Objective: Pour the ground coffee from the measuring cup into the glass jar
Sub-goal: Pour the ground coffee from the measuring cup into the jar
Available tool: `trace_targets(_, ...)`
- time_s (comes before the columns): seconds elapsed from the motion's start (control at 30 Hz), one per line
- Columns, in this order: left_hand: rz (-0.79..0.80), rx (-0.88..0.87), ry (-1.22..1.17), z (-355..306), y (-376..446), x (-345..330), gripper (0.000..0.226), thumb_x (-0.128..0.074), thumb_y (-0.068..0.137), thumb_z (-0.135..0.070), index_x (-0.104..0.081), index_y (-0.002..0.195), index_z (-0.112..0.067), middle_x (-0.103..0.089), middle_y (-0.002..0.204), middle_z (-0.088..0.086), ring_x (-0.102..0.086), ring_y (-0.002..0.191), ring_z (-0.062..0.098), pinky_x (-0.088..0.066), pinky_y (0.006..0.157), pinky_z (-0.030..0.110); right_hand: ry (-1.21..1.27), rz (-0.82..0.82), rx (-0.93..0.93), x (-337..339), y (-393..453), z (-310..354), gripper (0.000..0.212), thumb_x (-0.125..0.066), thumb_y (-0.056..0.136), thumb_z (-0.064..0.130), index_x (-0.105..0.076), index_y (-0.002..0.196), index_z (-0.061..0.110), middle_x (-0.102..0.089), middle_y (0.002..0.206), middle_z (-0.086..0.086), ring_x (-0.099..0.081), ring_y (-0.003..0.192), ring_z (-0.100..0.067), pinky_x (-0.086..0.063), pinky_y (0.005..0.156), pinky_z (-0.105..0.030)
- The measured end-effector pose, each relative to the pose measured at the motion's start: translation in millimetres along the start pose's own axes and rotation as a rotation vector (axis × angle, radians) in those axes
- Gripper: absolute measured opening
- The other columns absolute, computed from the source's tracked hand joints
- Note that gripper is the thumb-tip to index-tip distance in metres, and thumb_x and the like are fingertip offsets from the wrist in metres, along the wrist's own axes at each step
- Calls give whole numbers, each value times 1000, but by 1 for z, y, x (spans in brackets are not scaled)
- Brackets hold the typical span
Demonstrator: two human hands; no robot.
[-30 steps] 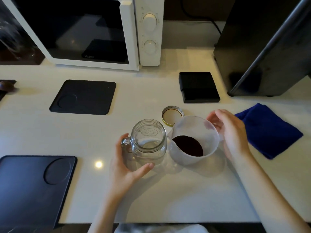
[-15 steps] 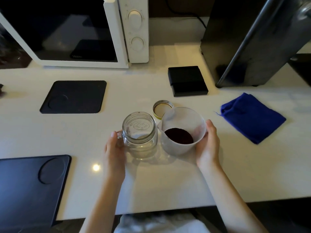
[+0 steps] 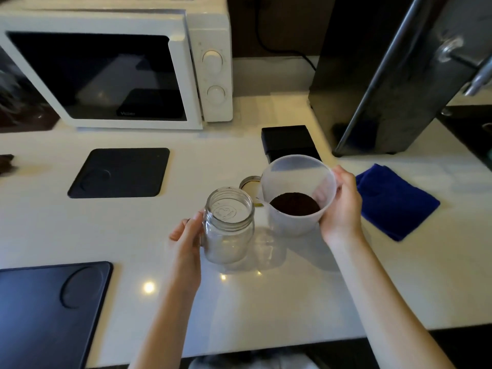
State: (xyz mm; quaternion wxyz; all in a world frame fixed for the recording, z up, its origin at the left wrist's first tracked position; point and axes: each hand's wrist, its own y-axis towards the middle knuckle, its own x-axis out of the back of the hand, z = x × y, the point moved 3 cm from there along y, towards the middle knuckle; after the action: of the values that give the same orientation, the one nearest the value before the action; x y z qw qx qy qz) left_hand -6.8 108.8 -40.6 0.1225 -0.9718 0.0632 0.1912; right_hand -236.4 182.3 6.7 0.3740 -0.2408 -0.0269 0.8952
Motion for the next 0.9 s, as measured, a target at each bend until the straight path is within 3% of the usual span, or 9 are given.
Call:
trace_targets(0.1,-54,-55,33,-7,-3,-13,34,-63,83,-11,-46,54,-11,-55,42,-12,-50,47,-2,-38,49,11,-88,-16,171,-9,3,25,26,-60,80,29,-54,80,4,-39,69,-11,-43,65,-17,-41,66,-26)
trace_targets(0.2,-104,-63,63,-12,-8,-22,28,-66,80,-8,-53,55,-11,-70,64,-9,-63,59,-1,-47,54,10,-197,59,333,-19,3,49,18,-65,71,31,-54,64,19,-43,56,4,-41,56,-9,-38,58,-22)
trace_targets(0.27,-121,-64,70,-13,-11,-26,28,-69,78,-8,-54,54,-12,-73,84,-2,-67,68,1,-52,61,14,-307,99,432,-24,3,63,12,-67,66,33,-57,63,27,-51,51,12,-46,56,-7,-41,61,-23)
trace_targets(0.33,-132,-66,89,-15,-13,-29,34,-71,76,-9,-57,47,-18,-72,89,1,-67,71,2,-52,69,20,-381,136,515,-29,3,74,8,-69,67,28,-63,63,30,-59,53,16,-54,60,-2,-46,64,-24)
trace_targets(0.47,-124,-50,117,-17,-13,-33,34,-73,73,-11,-63,43,-21,-73,84,-5,-67,72,4,-50,75,25,-526,290,636,-43,-3,85,1,-67,67,34,-66,67,34,-66,64,21,-61,72,-2,-49,66,-17)
trace_targets(0.67,-153,-18,135,-20,-14,-34,9,-73,74,-15,-66,69,-15,-72,60,-13,-63,58,-1,-51,64,15,-682,395,760,-61,-5,91,9,-69,71,26,-62,74,32,-63,69,27,-58,75,2,-44,64,-9)
trace_targets(0.8,-161,-6,159,-21,-15,-36,7,-74,73,-16,-67,70,-15,-72,66,-9,-63,59,0,-50,67,19,-747,404,820,-71,-5,89,9,-68,72,19,-62,78,20,-60,76,16,-55,75,2,-41,61,-8)
trace_targets(0.9,-142,-4,221,-22,-15,-38,11,-75,73,-20,-70,81,-13,-70,57,-12,-63,60,-1,-49,67,17,-768,391,844,-76,-3,89,11,-68,72,16,-61,81,15,-58,78,11,-54,75,0,-40,61,-9)
